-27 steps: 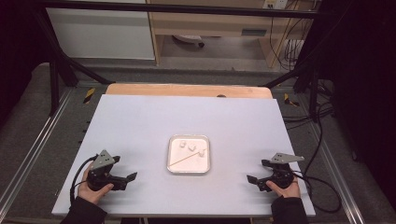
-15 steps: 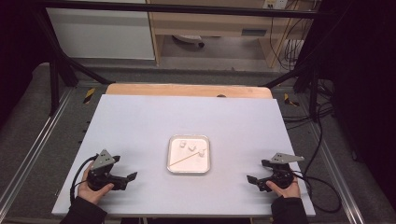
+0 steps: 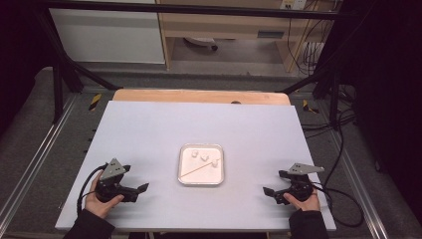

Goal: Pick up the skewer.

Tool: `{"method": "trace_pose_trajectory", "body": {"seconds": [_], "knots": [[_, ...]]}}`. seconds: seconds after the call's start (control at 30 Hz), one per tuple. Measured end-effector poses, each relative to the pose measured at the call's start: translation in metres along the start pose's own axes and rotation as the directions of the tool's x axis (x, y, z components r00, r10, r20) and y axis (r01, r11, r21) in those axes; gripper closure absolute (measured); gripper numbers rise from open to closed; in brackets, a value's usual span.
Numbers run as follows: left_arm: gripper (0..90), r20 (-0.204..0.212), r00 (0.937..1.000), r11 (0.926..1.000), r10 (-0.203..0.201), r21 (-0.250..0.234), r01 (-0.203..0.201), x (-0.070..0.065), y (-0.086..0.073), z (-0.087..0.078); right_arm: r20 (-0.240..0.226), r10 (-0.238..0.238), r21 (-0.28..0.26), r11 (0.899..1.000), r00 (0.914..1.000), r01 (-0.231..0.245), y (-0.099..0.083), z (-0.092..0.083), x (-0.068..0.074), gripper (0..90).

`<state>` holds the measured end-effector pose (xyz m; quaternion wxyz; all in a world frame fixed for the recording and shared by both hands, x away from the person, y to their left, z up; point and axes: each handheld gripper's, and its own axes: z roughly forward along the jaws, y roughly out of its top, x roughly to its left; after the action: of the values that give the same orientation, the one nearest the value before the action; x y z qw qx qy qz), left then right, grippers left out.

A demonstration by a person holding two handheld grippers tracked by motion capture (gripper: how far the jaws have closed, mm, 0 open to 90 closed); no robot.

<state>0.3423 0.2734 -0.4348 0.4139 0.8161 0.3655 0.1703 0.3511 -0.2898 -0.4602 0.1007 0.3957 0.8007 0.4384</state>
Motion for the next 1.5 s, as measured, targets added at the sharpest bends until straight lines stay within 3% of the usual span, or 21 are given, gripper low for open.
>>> {"method": "trace_pose_trajectory", "body": {"seconds": [0.77, 1.5], "knots": [[4.4, 0.022, 0.9989, 0.9985, 0.042, 0.033, -0.042, -0.02, 0.039, 0.01, 0.004, -0.003, 0.015, 1.0, 1.0, 0.003, 0.0, 0.001, 0.001, 0.8], [6.0, 0.063, 0.9908, 0.987, 0.12, 0.1, -0.126, -0.056, 0.079, 0.06, 0.001, -0.008, 0.019, 1.0, 1.0, 0.008, 0.001, 0.002, 0.001, 0.8]]}}
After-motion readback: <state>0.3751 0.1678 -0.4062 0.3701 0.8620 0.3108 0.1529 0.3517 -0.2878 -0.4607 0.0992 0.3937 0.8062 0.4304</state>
